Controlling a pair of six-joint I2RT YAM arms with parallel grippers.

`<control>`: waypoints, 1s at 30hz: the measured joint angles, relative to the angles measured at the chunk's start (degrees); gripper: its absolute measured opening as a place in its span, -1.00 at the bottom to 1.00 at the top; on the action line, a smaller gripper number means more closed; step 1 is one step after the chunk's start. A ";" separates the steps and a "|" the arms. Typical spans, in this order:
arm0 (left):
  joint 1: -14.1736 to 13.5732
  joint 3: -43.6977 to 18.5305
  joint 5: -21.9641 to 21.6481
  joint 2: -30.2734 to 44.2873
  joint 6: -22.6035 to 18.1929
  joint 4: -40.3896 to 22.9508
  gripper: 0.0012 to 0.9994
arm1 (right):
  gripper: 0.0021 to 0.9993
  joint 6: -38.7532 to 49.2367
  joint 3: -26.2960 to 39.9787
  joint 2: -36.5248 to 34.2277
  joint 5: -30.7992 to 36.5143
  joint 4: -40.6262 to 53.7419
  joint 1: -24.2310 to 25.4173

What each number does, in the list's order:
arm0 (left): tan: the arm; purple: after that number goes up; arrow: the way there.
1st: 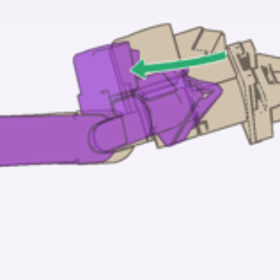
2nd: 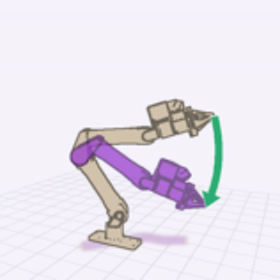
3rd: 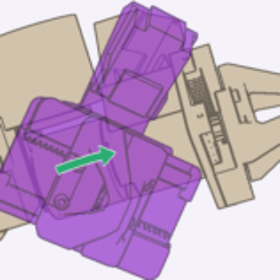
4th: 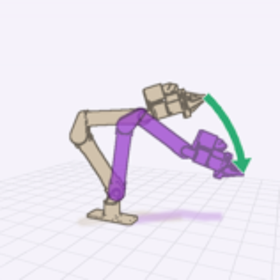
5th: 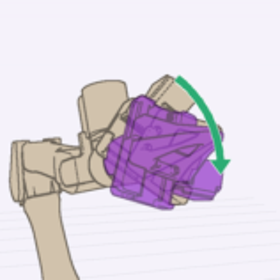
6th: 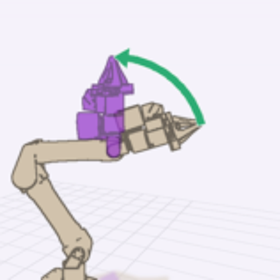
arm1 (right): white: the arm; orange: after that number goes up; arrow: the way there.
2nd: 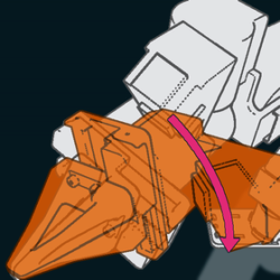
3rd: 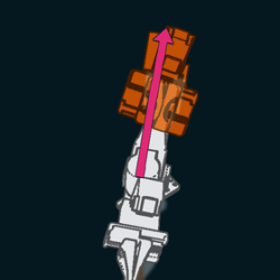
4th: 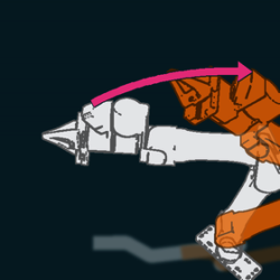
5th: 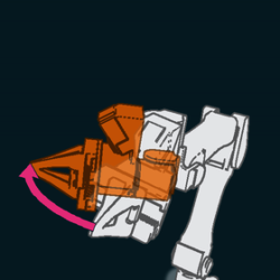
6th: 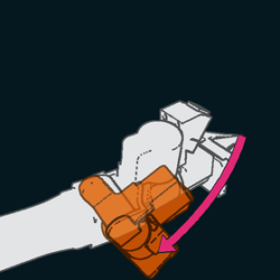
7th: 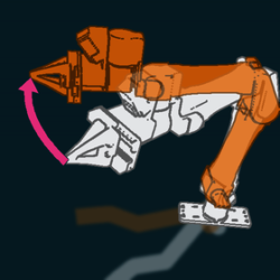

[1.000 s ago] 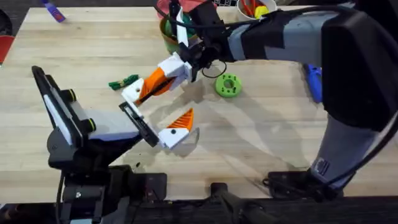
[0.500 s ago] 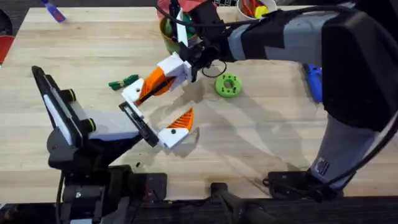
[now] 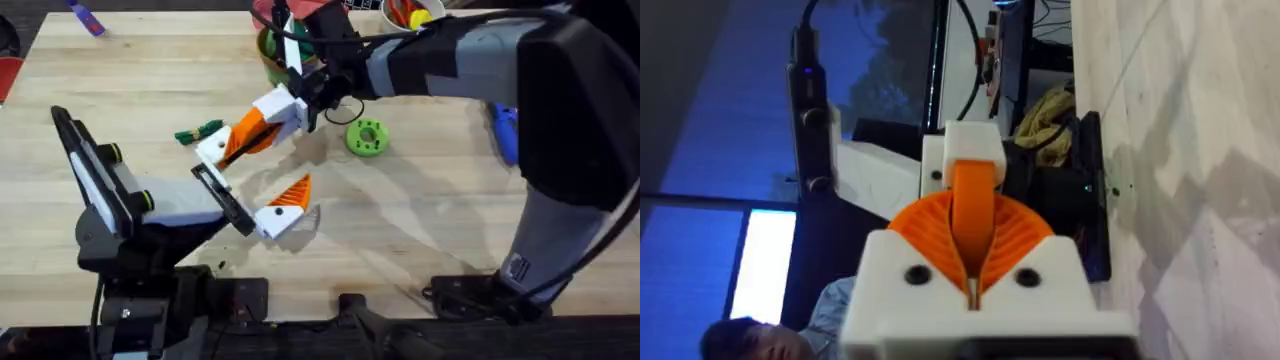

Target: Pick up the gripper from the table and insert it into the empty holder that is missing its gripper. Then pick up a screw, insert it into the mounting hole, and use the screwdriver to tighten it. Finally, clean up the table by picking up the vegetable and placing it into the bucket.

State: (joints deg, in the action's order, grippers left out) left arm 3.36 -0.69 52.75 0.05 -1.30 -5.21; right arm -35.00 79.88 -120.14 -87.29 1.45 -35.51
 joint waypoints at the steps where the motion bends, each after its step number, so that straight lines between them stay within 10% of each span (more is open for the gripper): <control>1: 0.00 0.00 -0.05 0.00 0.00 0.00 0.98 | -0.93 -0.15 0.00 0.00 0.00 -0.03 0.00; 8: -0.22 0.00 1.87 0.00 0.07 -0.15 0.98 | 0.86 -0.99 0.33 0.00 0.04 -0.17 0.00; 20: -0.22 0.00 2.16 0.00 0.07 -0.17 0.97 | 0.90 -0.77 0.45 0.08 1.02 0.68 0.17; 30: -0.22 0.00 2.36 0.00 0.17 -0.20 0.97 | 0.91 7.17 0.57 12.70 21.04 19.71 7.64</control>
State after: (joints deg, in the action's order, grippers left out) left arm 3.14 -0.69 55.11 0.05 -1.13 -5.41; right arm -27.84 80.44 -107.44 -66.25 21.17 -27.87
